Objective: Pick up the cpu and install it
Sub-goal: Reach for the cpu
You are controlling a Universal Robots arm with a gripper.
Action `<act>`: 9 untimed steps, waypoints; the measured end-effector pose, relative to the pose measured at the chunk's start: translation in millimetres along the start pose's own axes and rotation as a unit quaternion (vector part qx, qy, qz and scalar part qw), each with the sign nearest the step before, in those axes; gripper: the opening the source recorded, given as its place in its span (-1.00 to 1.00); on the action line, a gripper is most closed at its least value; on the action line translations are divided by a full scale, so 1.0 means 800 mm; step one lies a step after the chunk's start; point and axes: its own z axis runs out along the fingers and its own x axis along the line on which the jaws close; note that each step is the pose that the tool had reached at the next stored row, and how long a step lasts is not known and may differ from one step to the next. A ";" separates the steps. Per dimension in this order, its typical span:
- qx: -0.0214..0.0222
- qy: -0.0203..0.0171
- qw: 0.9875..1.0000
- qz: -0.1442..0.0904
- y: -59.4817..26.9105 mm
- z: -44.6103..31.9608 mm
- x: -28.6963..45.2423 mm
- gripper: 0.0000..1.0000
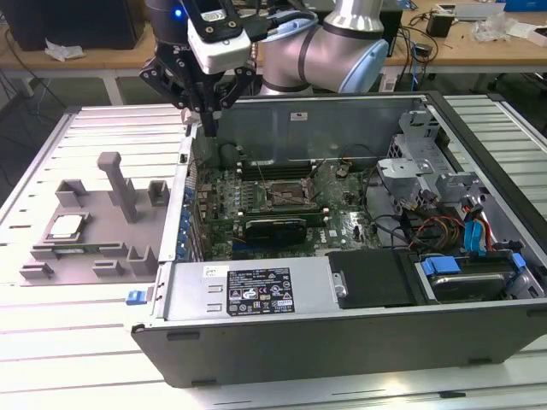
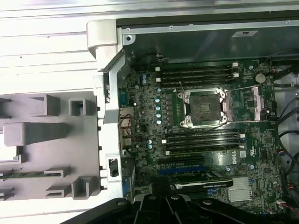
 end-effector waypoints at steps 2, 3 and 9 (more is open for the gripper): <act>0.000 0.000 1.000 0.000 0.000 -0.0001 0.0031 -0.79; 0.000 0.000 1.000 0.000 0.000 -0.0002 0.0055 -0.79; 0.000 0.000 1.000 0.000 -0.002 -0.0006 0.0222 -0.79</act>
